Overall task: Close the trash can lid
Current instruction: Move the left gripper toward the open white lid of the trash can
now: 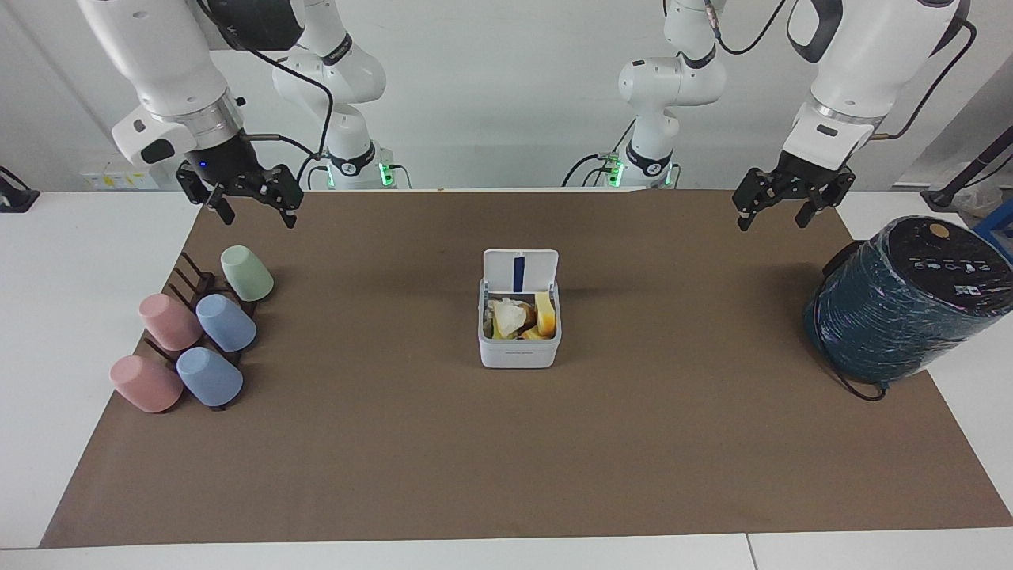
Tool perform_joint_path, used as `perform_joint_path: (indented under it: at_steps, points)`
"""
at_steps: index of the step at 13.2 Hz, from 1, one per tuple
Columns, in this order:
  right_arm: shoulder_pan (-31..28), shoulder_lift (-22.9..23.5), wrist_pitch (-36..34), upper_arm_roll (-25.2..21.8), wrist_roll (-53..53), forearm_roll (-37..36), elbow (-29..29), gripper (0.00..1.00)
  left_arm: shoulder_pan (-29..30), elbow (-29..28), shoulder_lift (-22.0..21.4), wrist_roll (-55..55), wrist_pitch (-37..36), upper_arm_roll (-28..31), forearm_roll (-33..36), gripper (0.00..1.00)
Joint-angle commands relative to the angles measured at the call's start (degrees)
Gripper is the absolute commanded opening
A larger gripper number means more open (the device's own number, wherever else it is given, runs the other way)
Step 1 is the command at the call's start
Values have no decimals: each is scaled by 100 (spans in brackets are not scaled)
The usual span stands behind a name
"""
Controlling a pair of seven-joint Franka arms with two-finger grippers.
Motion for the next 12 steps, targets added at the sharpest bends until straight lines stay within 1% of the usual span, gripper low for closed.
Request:
perform_joint_path:
  at_steps: [1, 3, 5, 6, 7, 8, 9, 10, 11, 12]
  points:
    - [-27, -53, -60, -2, -170, 146, -43, 100, 16, 201, 108, 79, -178, -33, 34, 100]
    - [-27, -53, -60, -2, -170, 146, -43, 100, -37, 157, 99, 53, -169, -50, 17, 100]
    - [-27, -53, -60, -2, -170, 146, -43, 100, -150, -79, -6, -8, -186, -111, 8, 100]
    - [-27, -53, -60, -2, -170, 146, -43, 100, -334, -316, -119, -130, -169, -112, 8, 83]
    - [-27, -53, -60, -2, -170, 146, -43, 100, -466, -501, -216, -523, -125, -120, -1, 66]
    - [-27, -53, -60, -2, -170, 146, -43, 100, -694, -633, -287, -1058, -81, -129, -10, 44]
    - [-27, -53, -60, -2, -170, 146, -43, 100, -1001, -713, -331, -1559, -46, -121, -18, 26]
    - [-27, -53, -60, -2, -170, 146, -43, 100, -1265, -783, -358, -1947, -20, -129, -18, 13]
    - [-27, -53, -60, -2, -170, 146, -43, 100, -1537, -940, -454, -2255, 85, -129, -18, 5]
    - [-27, -53, -60, -2, -170, 146, -43, 100, -1775, -1133, -516, -2589, 365, -129, -27, 1]
